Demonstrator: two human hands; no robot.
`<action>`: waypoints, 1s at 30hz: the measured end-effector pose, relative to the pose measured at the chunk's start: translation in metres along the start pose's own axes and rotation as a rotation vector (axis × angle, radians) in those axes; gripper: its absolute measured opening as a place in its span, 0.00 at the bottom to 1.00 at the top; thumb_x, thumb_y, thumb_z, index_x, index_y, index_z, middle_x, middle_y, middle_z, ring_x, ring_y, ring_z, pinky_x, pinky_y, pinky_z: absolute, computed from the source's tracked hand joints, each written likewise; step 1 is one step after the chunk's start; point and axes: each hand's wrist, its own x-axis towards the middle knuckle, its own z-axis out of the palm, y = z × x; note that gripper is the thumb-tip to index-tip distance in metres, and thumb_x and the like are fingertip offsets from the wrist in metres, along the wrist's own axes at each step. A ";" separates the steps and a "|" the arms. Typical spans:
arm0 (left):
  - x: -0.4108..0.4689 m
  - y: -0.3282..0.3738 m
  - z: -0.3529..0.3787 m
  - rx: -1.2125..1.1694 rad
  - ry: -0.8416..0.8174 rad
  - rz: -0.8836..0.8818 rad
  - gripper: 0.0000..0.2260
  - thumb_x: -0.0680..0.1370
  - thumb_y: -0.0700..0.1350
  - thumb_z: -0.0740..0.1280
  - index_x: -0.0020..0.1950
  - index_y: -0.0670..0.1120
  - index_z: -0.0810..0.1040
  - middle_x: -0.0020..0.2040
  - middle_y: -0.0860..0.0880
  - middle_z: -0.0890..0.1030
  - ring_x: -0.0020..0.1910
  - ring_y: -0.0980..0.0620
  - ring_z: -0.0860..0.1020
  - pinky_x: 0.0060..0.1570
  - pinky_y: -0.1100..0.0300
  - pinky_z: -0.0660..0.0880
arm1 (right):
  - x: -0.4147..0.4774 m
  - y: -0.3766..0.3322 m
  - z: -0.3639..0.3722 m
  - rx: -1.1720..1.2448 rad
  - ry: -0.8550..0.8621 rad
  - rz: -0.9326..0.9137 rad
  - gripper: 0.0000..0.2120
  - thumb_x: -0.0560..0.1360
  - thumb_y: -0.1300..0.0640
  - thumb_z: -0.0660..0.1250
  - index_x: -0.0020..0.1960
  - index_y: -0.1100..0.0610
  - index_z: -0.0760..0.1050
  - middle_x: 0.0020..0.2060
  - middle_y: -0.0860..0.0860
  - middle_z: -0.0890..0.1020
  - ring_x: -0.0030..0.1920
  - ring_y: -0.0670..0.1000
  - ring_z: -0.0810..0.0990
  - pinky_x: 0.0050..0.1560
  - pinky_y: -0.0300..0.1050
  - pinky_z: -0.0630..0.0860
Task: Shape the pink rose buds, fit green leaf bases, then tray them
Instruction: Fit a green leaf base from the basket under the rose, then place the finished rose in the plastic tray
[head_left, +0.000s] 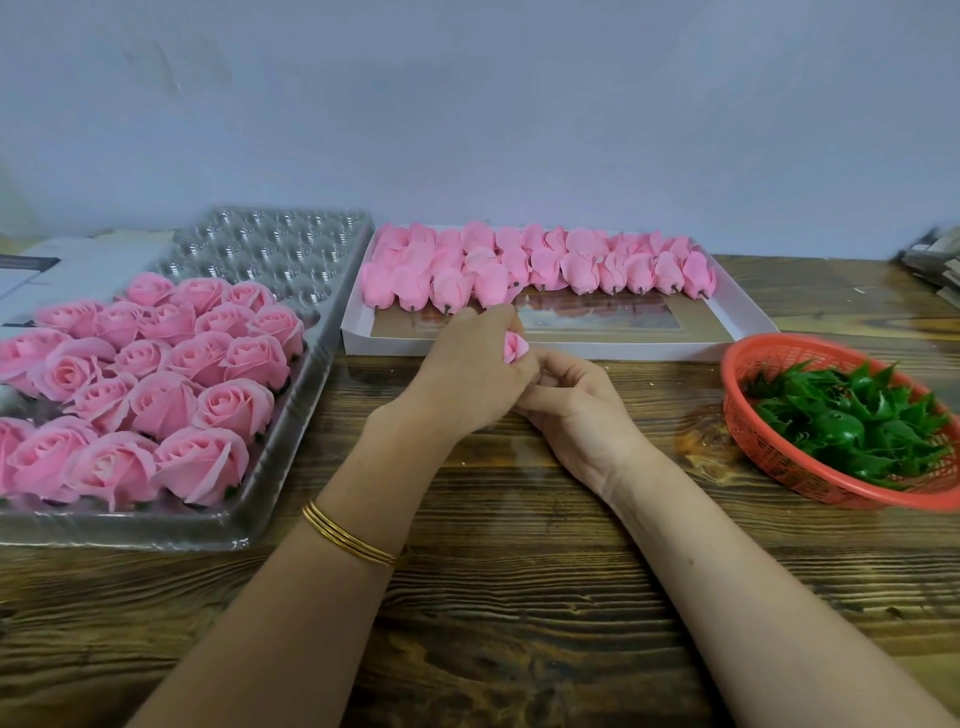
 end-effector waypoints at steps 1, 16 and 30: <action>0.000 0.000 -0.001 0.011 0.000 0.003 0.06 0.78 0.46 0.66 0.49 0.49 0.69 0.49 0.46 0.73 0.47 0.50 0.70 0.35 0.68 0.60 | 0.000 0.000 0.000 0.004 -0.002 -0.002 0.14 0.69 0.79 0.62 0.41 0.62 0.78 0.37 0.59 0.82 0.40 0.54 0.82 0.49 0.45 0.81; 0.007 0.009 -0.010 0.236 -0.148 0.023 0.09 0.81 0.44 0.60 0.60 0.45 0.71 0.55 0.44 0.69 0.50 0.45 0.70 0.39 0.56 0.61 | 0.003 0.002 -0.001 0.047 0.029 -0.006 0.17 0.69 0.81 0.62 0.49 0.63 0.73 0.35 0.53 0.84 0.38 0.50 0.84 0.43 0.41 0.80; 0.016 0.012 -0.021 0.321 -0.305 0.040 0.07 0.80 0.48 0.63 0.51 0.46 0.68 0.47 0.48 0.71 0.45 0.49 0.70 0.32 0.59 0.59 | 0.000 0.000 0.002 0.011 0.090 -0.006 0.20 0.68 0.81 0.64 0.55 0.64 0.72 0.33 0.52 0.83 0.39 0.52 0.82 0.50 0.46 0.80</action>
